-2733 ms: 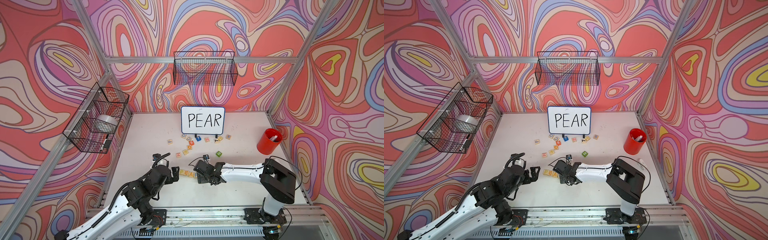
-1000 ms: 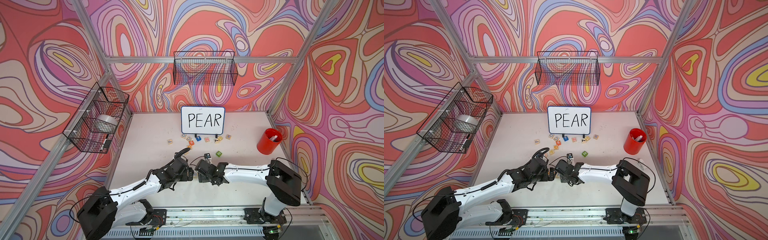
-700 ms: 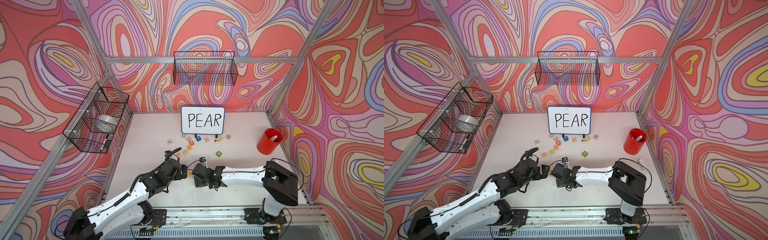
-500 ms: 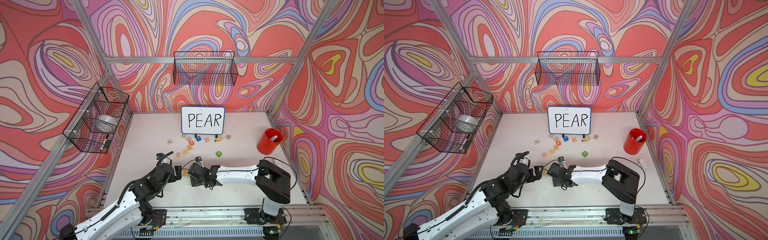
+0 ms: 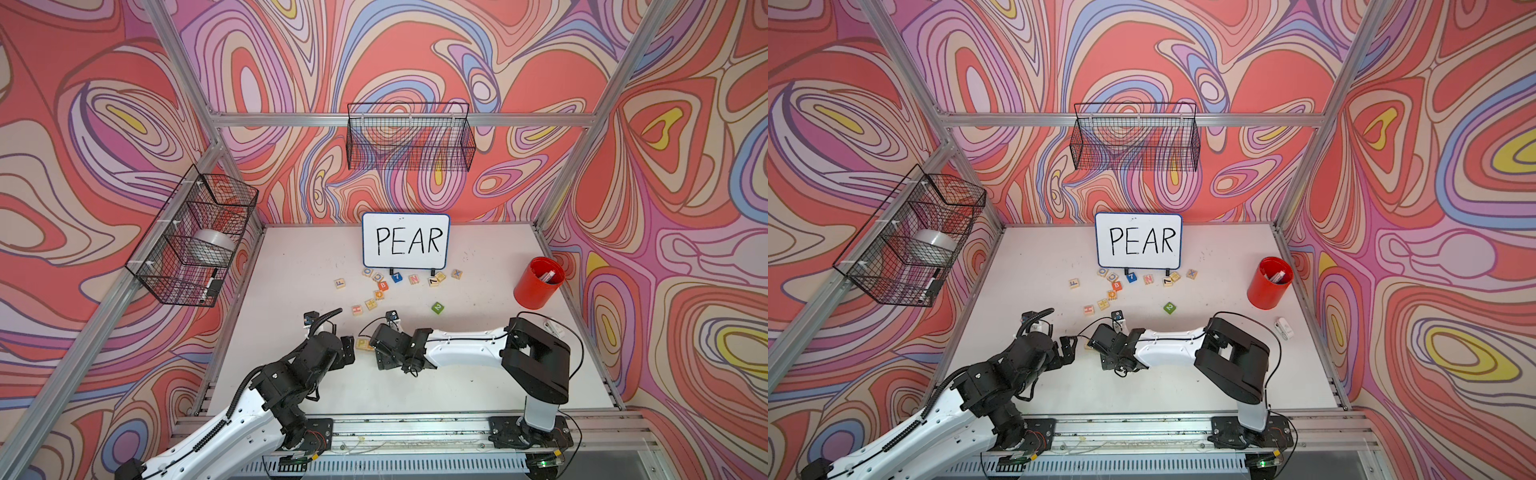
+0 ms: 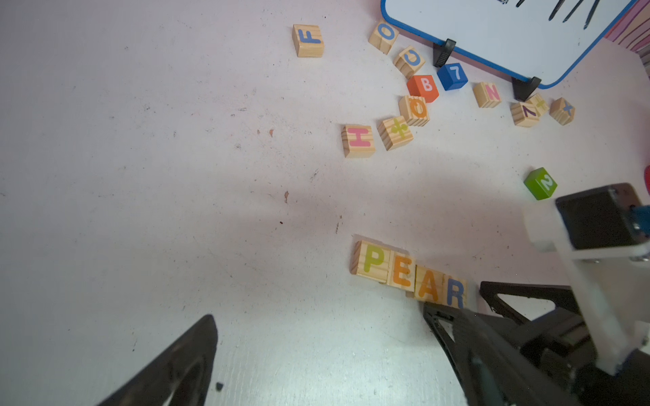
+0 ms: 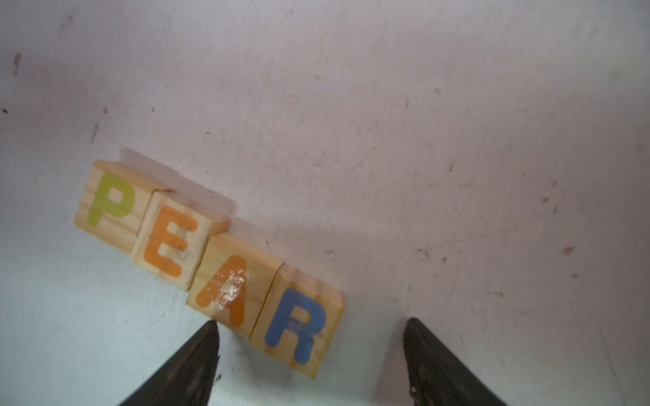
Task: Spell the uppercase word “pear” with letter blocks
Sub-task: Adjust the letter block at the center of the board.
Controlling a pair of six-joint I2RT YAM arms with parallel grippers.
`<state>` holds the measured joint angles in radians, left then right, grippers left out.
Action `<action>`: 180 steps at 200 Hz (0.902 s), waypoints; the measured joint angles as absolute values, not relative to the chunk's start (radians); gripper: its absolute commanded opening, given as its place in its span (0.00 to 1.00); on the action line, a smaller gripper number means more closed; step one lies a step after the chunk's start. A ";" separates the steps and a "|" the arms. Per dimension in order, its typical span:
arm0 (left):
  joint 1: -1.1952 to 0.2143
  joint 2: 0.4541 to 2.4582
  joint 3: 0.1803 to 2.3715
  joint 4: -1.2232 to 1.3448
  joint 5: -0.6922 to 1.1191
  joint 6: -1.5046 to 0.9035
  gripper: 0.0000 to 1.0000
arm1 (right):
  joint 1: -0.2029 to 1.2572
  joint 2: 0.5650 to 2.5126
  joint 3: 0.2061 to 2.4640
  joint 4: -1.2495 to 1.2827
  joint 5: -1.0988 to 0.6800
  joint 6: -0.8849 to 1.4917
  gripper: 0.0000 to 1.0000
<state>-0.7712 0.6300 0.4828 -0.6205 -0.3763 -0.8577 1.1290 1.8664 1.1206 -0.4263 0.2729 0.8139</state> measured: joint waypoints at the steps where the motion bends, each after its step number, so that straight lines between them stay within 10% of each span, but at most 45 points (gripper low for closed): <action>1: -0.771 0.631 0.483 -0.620 -0.376 -0.857 1.00 | 1.129 1.867 1.121 -0.426 0.273 0.813 0.84; 180: -0.770 0.662 0.483 -0.619 -0.376 -0.857 1.00 | 1.129 1.780 1.021 -0.443 0.260 0.809 0.83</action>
